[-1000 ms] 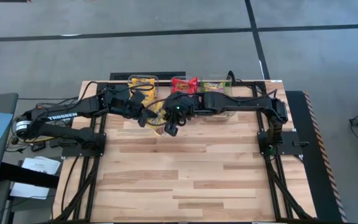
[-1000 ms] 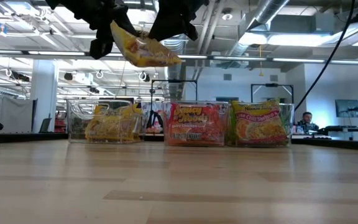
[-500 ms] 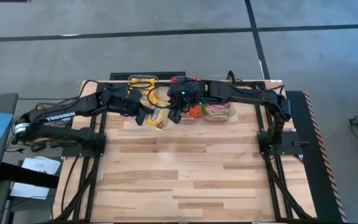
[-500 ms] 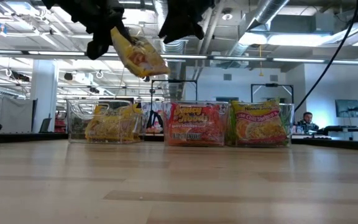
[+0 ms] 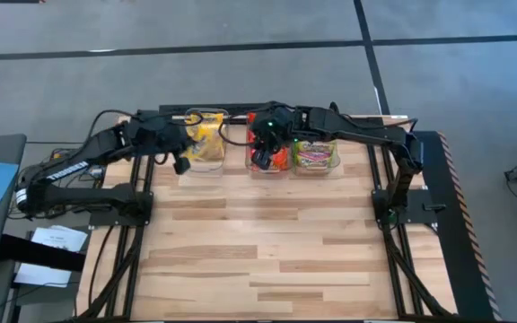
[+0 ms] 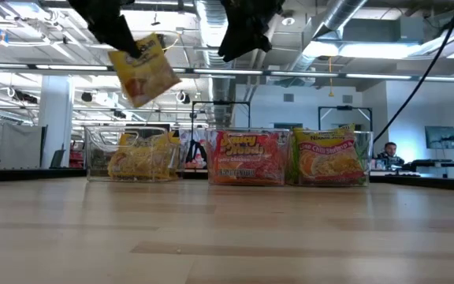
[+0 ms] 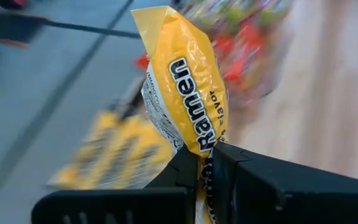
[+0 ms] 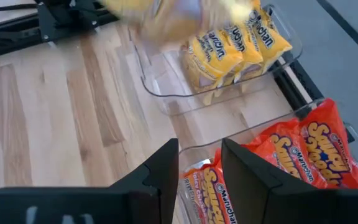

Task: Sort Maruchan noodles
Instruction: Put the yellow noodle pack into the left transparent bin

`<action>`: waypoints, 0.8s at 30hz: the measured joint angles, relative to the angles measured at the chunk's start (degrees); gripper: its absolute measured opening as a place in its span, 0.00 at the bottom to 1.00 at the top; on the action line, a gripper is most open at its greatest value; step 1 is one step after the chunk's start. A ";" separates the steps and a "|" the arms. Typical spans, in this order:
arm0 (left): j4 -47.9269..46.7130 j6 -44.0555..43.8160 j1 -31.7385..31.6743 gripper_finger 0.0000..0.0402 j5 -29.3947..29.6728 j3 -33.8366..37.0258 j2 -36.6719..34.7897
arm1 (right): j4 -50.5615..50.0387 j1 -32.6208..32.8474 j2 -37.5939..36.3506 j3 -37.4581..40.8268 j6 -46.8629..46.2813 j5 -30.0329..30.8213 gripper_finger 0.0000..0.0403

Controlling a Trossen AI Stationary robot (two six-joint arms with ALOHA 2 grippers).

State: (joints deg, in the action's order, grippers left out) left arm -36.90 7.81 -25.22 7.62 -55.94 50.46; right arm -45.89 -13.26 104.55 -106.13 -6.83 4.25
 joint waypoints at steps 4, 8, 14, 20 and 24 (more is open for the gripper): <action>-6.65 13.56 -1.06 0.00 5.24 -5.19 0.59 | -0.07 -0.07 0.00 0.00 0.64 0.00 0.36; -9.99 22.22 -2.45 0.00 4.49 -8.50 1.88 | 0.06 -0.02 0.00 0.00 2.81 0.00 0.36; -12.86 33.48 -4.71 0.00 4.38 -10.37 4.97 | 0.06 -0.02 0.01 0.00 2.84 0.00 0.36; -16.69 38.38 -7.25 0.00 -1.50 -10.43 10.26 | 0.06 -0.02 0.02 0.00 2.82 0.02 0.36; -19.03 40.12 -8.03 0.00 -4.63 -10.43 13.70 | 0.04 -0.02 0.04 0.00 2.82 0.02 0.36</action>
State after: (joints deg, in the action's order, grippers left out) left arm -55.93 47.93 -33.25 2.99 -66.37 64.16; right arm -45.84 -13.28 104.60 -106.13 -4.01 4.27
